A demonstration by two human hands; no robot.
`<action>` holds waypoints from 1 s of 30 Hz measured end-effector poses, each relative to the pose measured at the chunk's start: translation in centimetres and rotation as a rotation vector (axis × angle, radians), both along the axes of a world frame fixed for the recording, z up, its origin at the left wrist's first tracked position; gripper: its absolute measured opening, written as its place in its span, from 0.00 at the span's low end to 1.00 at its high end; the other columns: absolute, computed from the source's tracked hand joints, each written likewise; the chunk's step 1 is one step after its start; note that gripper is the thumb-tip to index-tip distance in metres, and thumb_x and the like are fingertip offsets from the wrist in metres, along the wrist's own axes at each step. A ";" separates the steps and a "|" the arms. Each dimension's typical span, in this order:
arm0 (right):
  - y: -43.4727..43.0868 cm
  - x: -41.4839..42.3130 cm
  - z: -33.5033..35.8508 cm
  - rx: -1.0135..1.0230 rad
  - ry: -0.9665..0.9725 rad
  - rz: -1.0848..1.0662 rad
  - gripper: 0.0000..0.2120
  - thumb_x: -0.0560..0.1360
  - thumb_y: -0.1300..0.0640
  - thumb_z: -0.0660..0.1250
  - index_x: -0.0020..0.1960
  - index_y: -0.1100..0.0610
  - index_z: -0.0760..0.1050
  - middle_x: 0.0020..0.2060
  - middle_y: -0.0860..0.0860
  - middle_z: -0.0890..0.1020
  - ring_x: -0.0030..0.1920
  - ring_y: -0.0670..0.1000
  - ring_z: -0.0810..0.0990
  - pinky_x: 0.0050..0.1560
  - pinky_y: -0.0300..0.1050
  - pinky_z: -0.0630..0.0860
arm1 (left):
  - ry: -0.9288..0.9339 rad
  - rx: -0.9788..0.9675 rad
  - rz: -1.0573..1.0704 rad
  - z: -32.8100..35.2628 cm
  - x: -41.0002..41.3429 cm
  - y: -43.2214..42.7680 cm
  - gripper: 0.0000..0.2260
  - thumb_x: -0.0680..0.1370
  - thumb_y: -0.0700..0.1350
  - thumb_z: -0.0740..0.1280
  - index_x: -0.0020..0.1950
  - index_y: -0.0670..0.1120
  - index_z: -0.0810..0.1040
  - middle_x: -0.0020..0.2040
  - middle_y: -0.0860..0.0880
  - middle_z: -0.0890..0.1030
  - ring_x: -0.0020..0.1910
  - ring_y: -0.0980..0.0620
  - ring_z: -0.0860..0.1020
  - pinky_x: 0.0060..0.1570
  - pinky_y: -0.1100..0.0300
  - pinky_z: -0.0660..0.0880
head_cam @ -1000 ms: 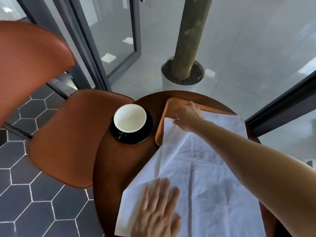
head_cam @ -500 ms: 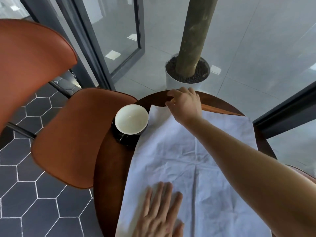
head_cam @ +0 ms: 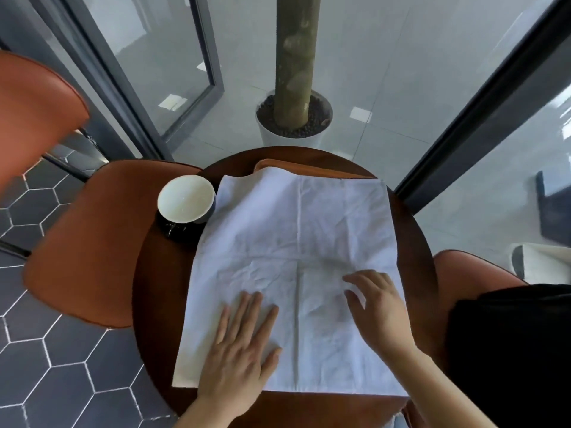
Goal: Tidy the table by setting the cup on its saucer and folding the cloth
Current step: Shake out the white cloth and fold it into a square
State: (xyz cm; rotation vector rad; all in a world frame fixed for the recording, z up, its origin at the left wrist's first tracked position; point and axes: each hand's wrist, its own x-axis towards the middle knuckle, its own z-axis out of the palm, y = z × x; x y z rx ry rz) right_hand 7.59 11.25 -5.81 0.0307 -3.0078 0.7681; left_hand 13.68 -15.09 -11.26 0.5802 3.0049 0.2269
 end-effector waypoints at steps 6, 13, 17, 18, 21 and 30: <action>1.7 4.6 0.4 -0.036 0.001 -0.043 0.10 0.74 0.63 0.74 0.55 0.56 0.84 0.51 0.51 0.85 0.52 0.56 0.80 0.49 0.49 0.79 | 0.028 0.117 0.065 2.1 1.4 -0.7 0.26 0.81 0.56 0.58 0.75 0.43 0.70 0.75 0.41 0.69 0.76 0.40 0.66 0.73 0.40 0.65; 3.9 9.4 0.9 0.016 -0.036 0.105 0.08 0.70 0.64 0.78 0.48 0.58 0.86 0.43 0.51 0.85 0.43 0.58 0.82 0.40 0.52 0.81 | 0.162 0.198 -0.013 3.4 4.1 -6.5 0.09 0.74 0.46 0.63 0.45 0.45 0.82 0.45 0.48 0.77 0.43 0.44 0.78 0.46 0.50 0.73; 4.9 11.4 1.0 0.091 -0.071 0.275 0.12 0.66 0.57 0.82 0.48 0.55 0.85 0.43 0.49 0.83 0.42 0.56 0.81 0.40 0.53 0.80 | 0.087 0.122 -0.023 4.1 5.4 -9.1 0.08 0.70 0.46 0.68 0.46 0.46 0.82 0.45 0.50 0.77 0.44 0.46 0.77 0.47 0.51 0.72; 5.2 11.8 0.9 0.114 -0.098 0.293 0.14 0.65 0.55 0.82 0.49 0.54 0.85 0.43 0.48 0.83 0.43 0.56 0.81 0.41 0.53 0.80 | 0.065 0.100 -0.026 4.3 5.8 -9.7 0.09 0.67 0.44 0.72 0.47 0.46 0.82 0.47 0.49 0.77 0.45 0.45 0.77 0.47 0.51 0.73; 6.2 12.8 0.6 0.164 -0.186 0.321 0.19 0.64 0.57 0.80 0.54 0.53 0.84 0.49 0.48 0.82 0.48 0.55 0.80 0.48 0.53 0.80 | -0.001 0.073 -0.017 4.5 6.7 -10.6 0.18 0.61 0.35 0.77 0.49 0.44 0.83 0.51 0.48 0.79 0.49 0.44 0.79 0.46 0.49 0.77; 8.0 13.5 -0.4 0.246 -0.111 0.461 0.27 0.62 0.74 0.69 0.60 0.58 0.81 0.56 0.53 0.80 0.53 0.58 0.79 0.52 0.50 0.81 | 0.036 -0.021 -0.013 4.4 6.0 -10.5 0.13 0.65 0.28 0.74 0.47 0.39 0.81 0.45 0.44 0.80 0.40 0.43 0.79 0.27 0.51 0.77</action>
